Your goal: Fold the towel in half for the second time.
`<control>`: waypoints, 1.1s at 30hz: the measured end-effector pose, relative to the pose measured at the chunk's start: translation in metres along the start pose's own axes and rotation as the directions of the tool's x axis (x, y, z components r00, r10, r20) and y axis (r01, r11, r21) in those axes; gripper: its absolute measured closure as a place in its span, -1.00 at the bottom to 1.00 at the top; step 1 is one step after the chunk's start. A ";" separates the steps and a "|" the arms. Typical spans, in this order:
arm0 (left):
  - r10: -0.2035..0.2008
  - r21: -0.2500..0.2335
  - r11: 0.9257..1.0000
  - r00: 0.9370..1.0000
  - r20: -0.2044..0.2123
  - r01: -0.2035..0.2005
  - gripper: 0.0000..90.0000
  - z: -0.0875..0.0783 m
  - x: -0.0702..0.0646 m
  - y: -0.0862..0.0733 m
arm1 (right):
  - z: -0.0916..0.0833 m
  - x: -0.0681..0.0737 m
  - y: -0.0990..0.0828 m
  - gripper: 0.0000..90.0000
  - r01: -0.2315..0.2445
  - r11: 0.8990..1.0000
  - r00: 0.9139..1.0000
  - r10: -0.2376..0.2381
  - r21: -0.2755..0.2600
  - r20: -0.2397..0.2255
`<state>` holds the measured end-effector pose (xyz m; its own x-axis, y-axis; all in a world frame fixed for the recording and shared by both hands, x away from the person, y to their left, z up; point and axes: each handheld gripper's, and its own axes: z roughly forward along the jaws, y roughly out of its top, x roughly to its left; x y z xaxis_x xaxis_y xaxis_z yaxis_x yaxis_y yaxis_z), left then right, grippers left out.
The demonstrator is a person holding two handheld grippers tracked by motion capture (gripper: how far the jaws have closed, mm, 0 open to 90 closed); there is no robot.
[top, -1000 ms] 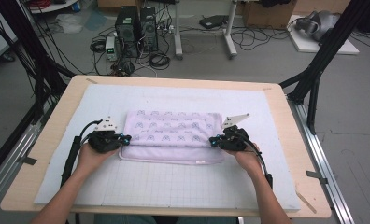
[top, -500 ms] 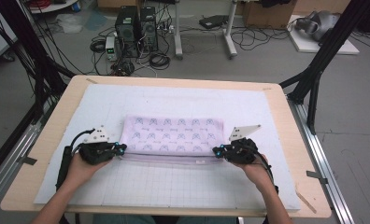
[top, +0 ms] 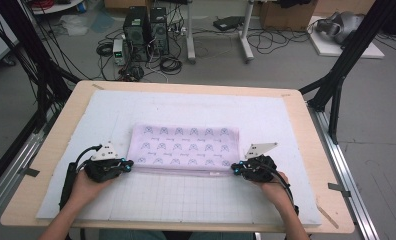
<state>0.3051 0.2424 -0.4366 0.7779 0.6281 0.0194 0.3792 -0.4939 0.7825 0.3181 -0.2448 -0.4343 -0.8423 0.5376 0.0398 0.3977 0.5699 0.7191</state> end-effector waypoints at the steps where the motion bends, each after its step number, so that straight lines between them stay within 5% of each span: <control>1: -0.001 -0.010 1.000 1.000 -0.001 0.001 0.94 -0.002 0.000 0.000 | -0.003 0.001 0.000 0.93 0.004 1.000 1.000 -0.004 -0.006 0.005; 6: 0.015 -0.013 1.000 1.000 0.021 -0.015 0.93 -0.007 -0.005 -0.002 | -0.013 0.002 -0.001 0.92 -0.001 1.000 1.000 0.000 -0.024 -0.021; 9: -0.023 -0.045 0.999 0.999 0.044 0.025 0.54 -0.012 -0.002 -0.002 | -0.014 -0.002 -0.002 0.45 -0.055 0.998 0.996 0.052 -0.034 -0.077; 11: -0.051 -0.065 0.996 0.998 0.046 0.054 0.45 -0.013 0.001 0.001 | -0.014 -0.003 0.001 0.39 -0.075 0.995 0.993 0.068 -0.069 -0.093; 16: -0.069 -0.062 0.995 0.997 0.037 0.072 0.66 0.004 0.004 0.009 | 0.003 -0.002 0.015 0.46 -0.072 0.994 0.996 0.067 -0.087 -0.057; 22: -0.088 -0.016 0.996 0.995 0.050 0.089 0.66 0.015 0.006 0.003 | 0.020 0.003 0.012 0.54 -0.043 0.999 0.998 0.041 -0.029 -0.053; 33: -0.041 -0.007 0.999 0.999 0.023 0.041 0.66 0.011 0.000 0.001 | 0.014 0.010 0.003 0.63 -0.002 1.000 1.000 0.002 -0.016 -0.027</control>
<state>0.3109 0.2355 -0.4431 0.7727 0.6343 -0.0269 0.4078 -0.4633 0.7868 0.3161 -0.2292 -0.4412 -0.8509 0.5220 0.0597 0.3939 0.5587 0.7298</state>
